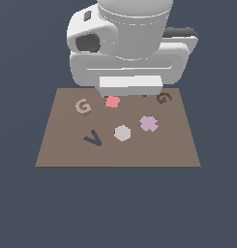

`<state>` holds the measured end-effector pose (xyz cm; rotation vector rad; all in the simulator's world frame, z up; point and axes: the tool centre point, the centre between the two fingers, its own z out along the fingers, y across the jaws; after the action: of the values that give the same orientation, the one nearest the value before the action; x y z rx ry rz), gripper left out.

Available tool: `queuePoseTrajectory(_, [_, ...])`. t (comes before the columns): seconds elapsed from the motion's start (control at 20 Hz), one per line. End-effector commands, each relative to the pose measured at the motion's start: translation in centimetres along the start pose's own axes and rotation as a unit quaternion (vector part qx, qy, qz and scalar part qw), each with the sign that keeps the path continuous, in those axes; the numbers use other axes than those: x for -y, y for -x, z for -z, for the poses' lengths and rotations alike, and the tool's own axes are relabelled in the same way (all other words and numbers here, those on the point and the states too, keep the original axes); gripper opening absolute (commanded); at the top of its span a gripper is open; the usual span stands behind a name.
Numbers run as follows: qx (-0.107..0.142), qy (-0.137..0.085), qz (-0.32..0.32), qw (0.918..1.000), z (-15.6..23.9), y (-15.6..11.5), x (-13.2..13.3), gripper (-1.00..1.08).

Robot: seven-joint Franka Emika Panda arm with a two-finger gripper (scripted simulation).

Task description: Insert a designated object into the corresponding slot on a board.

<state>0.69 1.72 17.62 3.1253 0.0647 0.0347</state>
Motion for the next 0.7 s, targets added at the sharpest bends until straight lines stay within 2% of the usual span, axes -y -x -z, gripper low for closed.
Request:
queuePoseTrajectory(0.0, [0.0,0.0,0.0,1.0,0.0,0.0,0.0,1.0])
queuePoseTrajectory(0.35, [0.0,-0.001,0.011,0.9999,-0.7,0.5,-0.6,1.0])
queuePoseTrajectory(0.65, [0.002,-0.002,0.037,0.9993,-2.2,1.7,-2.2,1.0])
